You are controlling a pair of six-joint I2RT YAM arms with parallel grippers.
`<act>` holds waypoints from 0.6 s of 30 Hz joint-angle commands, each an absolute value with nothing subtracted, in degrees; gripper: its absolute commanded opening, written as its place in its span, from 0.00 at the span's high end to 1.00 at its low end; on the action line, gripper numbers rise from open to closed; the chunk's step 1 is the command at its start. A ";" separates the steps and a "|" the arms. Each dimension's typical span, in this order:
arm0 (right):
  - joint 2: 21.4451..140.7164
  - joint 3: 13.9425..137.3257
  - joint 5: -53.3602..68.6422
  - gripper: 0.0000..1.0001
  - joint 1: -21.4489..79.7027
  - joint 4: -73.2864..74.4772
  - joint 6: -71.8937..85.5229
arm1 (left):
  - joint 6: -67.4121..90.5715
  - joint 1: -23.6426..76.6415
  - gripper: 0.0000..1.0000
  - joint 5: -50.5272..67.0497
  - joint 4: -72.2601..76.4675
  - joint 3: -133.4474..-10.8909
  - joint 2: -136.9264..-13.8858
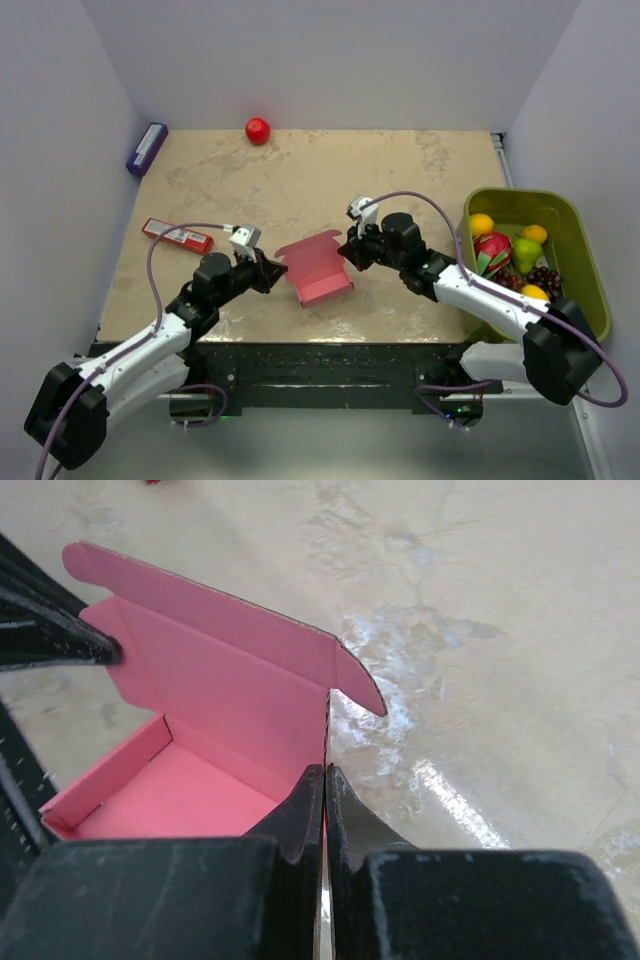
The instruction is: Fold the paper box
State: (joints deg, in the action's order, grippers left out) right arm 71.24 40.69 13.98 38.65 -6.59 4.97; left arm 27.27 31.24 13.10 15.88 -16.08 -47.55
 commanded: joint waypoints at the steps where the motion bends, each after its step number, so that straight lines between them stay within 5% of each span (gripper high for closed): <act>1: 70.40 39.64 -4.00 1.00 44.90 -15.20 10.63 | 27.24 36.47 1.00 0.19 18.37 -21.00 -52.01; 18: 81.82 36.12 -37.60 1.00 61.78 -29.70 21.17 | 30.94 50.44 1.00 -24.60 26.37 -28.56 -70.30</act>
